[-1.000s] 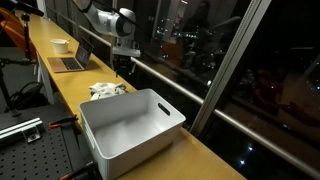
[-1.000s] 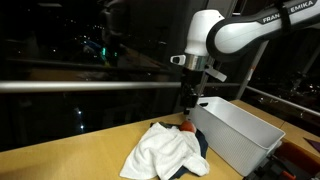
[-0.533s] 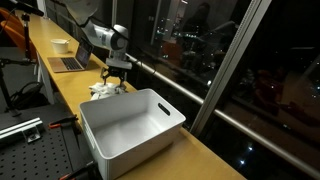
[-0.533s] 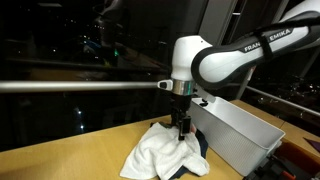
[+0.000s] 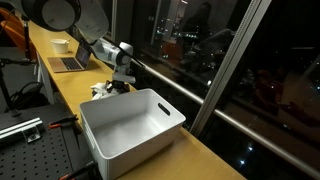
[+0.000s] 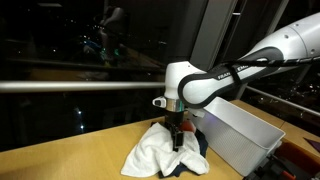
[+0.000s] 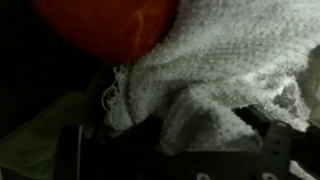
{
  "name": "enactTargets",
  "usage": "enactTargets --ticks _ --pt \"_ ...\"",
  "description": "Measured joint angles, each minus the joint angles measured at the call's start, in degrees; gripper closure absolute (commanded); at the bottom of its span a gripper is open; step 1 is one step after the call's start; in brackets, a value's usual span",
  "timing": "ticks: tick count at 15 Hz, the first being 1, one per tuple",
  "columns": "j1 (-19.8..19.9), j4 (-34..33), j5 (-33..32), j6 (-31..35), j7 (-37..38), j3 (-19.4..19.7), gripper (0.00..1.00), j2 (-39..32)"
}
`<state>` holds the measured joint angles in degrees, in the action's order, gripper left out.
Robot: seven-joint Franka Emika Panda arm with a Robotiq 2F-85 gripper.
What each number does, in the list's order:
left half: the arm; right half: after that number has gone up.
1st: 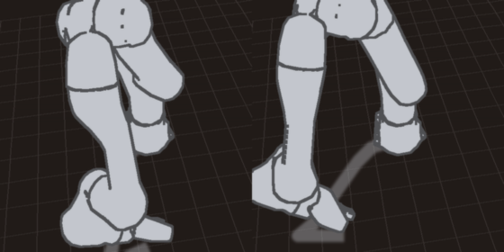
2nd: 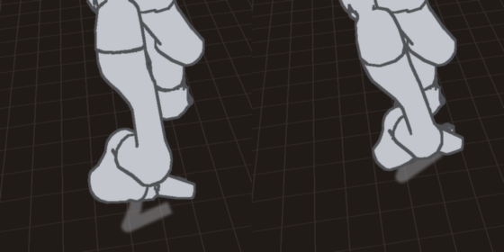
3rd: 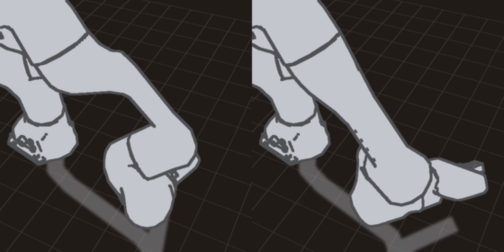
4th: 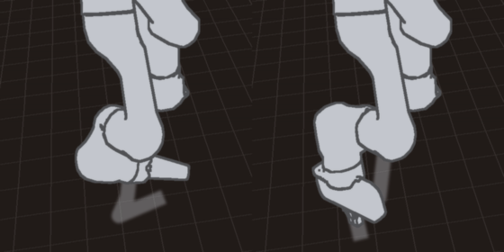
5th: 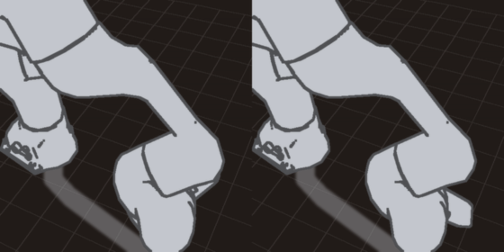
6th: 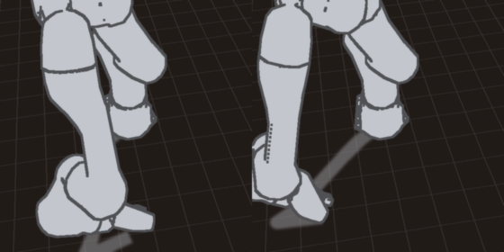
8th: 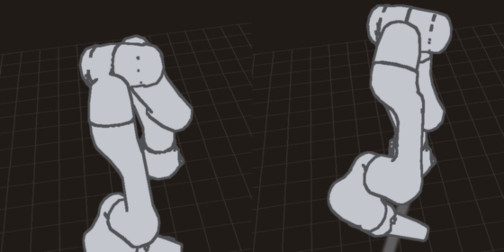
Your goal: Remove the items from the white basket, put them on the table and then put the items back in the white basket
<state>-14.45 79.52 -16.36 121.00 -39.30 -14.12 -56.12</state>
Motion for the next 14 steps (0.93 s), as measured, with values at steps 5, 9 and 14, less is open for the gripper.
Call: enactTargets --ticks 5,9,14 --pt "0.97 -2.25 0.04 -0.06 -0.41 0.00 0.80 0.29" --pt "1.70 -0.66 0.18 -0.14 -0.40 -0.08 1.00 5.93" --pt "2.81 4.96 0.18 -0.22 -0.05 0.09 0.98 18.54"
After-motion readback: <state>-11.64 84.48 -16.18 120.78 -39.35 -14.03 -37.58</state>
